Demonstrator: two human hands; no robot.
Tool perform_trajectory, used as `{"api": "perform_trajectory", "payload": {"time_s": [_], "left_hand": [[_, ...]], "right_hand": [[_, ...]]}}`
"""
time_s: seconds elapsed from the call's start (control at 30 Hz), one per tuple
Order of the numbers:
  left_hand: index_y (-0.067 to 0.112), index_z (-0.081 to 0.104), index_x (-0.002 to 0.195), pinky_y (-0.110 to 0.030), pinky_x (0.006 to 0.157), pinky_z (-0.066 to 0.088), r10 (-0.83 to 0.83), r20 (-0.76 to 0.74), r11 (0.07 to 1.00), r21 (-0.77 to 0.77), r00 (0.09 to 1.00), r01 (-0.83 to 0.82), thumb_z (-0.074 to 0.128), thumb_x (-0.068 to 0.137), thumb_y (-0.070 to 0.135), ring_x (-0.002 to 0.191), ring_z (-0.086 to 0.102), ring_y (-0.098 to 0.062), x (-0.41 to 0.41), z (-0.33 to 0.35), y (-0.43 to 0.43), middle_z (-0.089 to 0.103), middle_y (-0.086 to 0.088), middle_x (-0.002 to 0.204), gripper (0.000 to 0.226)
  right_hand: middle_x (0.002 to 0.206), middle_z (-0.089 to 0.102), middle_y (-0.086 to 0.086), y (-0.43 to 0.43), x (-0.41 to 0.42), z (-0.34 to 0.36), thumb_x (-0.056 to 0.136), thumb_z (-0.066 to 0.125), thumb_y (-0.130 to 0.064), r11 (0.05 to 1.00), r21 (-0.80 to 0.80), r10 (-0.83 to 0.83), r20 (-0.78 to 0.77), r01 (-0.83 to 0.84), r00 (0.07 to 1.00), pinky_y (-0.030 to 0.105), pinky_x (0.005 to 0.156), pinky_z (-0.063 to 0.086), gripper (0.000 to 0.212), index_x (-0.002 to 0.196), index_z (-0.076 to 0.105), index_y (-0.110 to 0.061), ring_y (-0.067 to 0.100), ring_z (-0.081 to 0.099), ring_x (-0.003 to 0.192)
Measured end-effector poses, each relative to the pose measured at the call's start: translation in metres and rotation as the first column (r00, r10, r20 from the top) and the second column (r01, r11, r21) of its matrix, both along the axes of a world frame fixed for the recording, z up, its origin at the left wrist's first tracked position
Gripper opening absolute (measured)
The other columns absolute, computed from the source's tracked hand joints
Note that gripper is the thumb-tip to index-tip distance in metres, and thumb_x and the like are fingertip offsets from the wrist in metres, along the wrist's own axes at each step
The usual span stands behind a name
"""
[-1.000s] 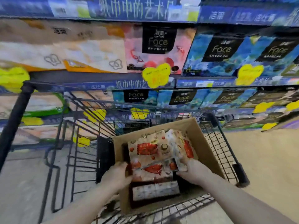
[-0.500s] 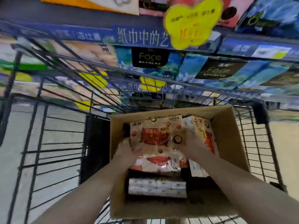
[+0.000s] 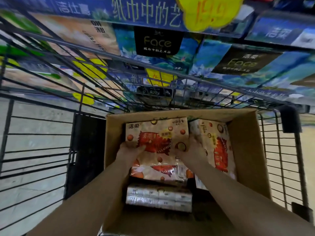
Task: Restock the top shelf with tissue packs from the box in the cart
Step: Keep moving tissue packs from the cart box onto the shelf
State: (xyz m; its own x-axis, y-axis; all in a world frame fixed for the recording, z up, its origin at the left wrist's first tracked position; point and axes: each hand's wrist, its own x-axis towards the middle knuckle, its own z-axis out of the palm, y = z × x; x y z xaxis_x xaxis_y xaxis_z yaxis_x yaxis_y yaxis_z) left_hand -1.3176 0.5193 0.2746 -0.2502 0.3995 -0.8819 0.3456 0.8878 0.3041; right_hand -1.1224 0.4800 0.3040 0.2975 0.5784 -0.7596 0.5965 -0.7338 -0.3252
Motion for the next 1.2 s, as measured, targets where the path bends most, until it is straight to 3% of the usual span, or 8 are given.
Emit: {"api": "perform_trajectory", "payload": {"time_s": [0.2,0.33,0.47,0.57,0.7,0.83,0.97,1.2], "left_hand": [[0.012,0.042,0.13,-0.036,0.089,0.047,-0.016,0.029,0.993,0.113,0.999,0.013,0.078,0.071,0.022,0.105,0.058,-0.025,-0.007,0.04,-0.032,0.058,-0.004,0.12,0.07],[0.014,0.048,0.12,-0.037,0.09,0.051,-0.048,0.018,0.978,0.204,0.999,0.043,0.076,0.074,0.02,0.102,0.061,-0.024,-0.009,0.08,-0.05,0.062,-0.002,0.11,0.054],[0.014,0.048,0.107,-0.019,0.062,0.039,-0.094,-0.078,0.938,0.327,0.993,0.114,0.07,0.082,0.018,0.088,0.058,-0.016,-0.005,0.129,-0.058,0.055,0.005,0.088,0.034],[0.013,0.05,0.094,-0.013,0.053,0.032,-0.057,-0.115,0.896,0.432,0.992,0.102,0.072,0.08,0.017,0.069,0.052,-0.009,-0.003,0.162,-0.064,0.054,0.008,0.075,0.027],[0.017,0.05,0.098,-0.022,0.058,0.04,0.036,-0.131,0.844,0.536,0.991,0.04,0.073,0.08,0.023,0.072,0.055,-0.006,-0.005,0.206,-0.067,0.056,0.009,0.079,0.03],[0.019,0.053,0.106,-0.037,0.085,0.053,0.168,-0.062,0.768,0.634,0.984,-0.091,0.078,0.074,0.025,0.089,0.065,-0.019,-0.013,0.25,-0.074,0.065,0.007,0.091,0.041],[0.021,0.049,0.122,-0.034,0.085,0.053,0.317,-0.011,0.658,0.723,0.949,-0.211,0.075,0.078,0.018,0.094,0.063,-0.017,-0.028,0.296,-0.09,0.062,0.005,0.101,0.051],[0.026,0.051,0.123,-0.043,0.093,0.051,0.511,-0.019,0.474,0.84,0.859,-0.264,0.077,0.074,0.027,0.106,0.061,-0.017,-0.091,0.364,-0.137,0.064,0.005,0.114,0.055]], "right_hand": [[0.118,0.061,-0.004,-0.018,0.004,0.034,0.074,0.077,-0.027,0.97,0.103,-0.192,-0.223,0.219,0.956,0.035,0.09,0.049,0.079,0.14,0.035,-0.029,0.02,0.057,0.108],[0.103,0.063,-0.012,-0.033,0.008,0.068,0.073,0.079,-0.025,0.96,0.147,-0.186,-0.304,0.239,0.934,0.021,0.077,0.044,0.064,0.128,0.046,-0.026,0.008,0.058,0.097],[0.095,0.062,-0.019,-0.038,0.013,0.106,0.076,0.077,-0.028,0.948,0.228,-0.135,-0.338,0.22,0.932,0.008,0.062,0.037,0.047,0.115,0.051,-0.027,-0.001,0.059,0.088],[0.103,0.06,-0.017,-0.032,0.015,0.136,0.077,0.076,-0.035,0.944,0.28,-0.081,-0.321,0.176,0.944,0.016,0.068,0.042,0.052,0.12,0.047,-0.031,0.008,0.057,0.096],[0.122,0.06,-0.007,-0.015,0.012,0.174,0.074,0.076,-0.04,0.929,0.348,-0.017,-0.304,0.128,0.953,0.034,0.095,0.047,0.07,0.135,0.042,-0.033,0.019,0.057,0.11],[0.108,0.06,-0.012,-0.003,0.003,0.212,0.077,0.076,-0.033,0.863,0.5,0.135,-0.354,0.065,0.925,0.032,0.091,0.048,0.061,0.128,0.044,-0.038,0.012,0.058,0.1],[0.099,0.059,-0.017,0.006,-0.018,0.251,0.076,0.077,-0.031,0.772,0.635,0.312,-0.385,0.004,0.869,0.029,0.084,0.046,0.053,0.11,0.039,-0.045,0.011,0.058,0.097],[0.112,0.059,-0.012,0.011,-0.095,0.316,0.076,0.076,-0.034,0.614,0.776,0.588,-0.332,-0.14,0.737,0.031,0.087,0.047,0.058,0.123,0.043,-0.043,0.011,0.056,0.107]]}}
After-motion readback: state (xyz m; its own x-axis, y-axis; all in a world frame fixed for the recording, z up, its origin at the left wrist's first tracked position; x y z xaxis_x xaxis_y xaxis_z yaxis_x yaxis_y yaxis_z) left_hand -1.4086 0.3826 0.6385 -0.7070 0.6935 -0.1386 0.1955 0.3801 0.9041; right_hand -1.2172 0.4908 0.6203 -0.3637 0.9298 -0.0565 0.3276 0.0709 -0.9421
